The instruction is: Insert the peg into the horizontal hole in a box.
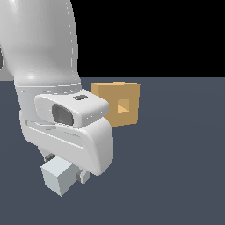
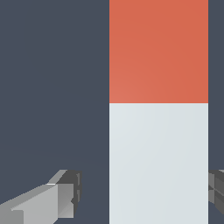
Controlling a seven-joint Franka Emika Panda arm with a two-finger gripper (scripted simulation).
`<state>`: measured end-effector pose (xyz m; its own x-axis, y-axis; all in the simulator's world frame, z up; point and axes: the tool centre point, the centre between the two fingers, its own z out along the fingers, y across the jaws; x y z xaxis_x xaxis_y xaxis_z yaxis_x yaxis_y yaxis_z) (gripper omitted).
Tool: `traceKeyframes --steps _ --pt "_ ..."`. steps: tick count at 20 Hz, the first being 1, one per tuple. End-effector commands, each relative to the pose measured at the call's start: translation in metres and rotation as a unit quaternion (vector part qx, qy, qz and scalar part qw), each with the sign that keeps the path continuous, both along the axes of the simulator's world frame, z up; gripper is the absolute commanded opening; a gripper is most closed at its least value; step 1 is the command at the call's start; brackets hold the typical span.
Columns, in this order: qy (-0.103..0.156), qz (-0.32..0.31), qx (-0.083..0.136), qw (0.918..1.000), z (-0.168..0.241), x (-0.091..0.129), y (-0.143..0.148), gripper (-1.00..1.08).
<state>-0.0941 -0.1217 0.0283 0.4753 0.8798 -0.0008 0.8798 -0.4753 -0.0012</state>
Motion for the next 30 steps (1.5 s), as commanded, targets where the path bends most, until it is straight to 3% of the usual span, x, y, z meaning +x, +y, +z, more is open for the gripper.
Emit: traceKeyframes --steps 1,3,4,19,30 --pt "-0.001 0.0 0.0 1.0 -0.005 0.001 0.0 1.0" --pt "-0.001 0.0 0.0 1.0 -0.006 0.001 0.0 1.0" --pt "-0.001 0.0 0.0 1.0 -0.006 0.001 0.0 -1.0" --pt "-0.001 0.01 0.0 1.0 -0.004 0.006 0.0 -1.0" --pt "-0.001 0.1 -0.001 0.995 0.01 0.053 0.011 -1.0"
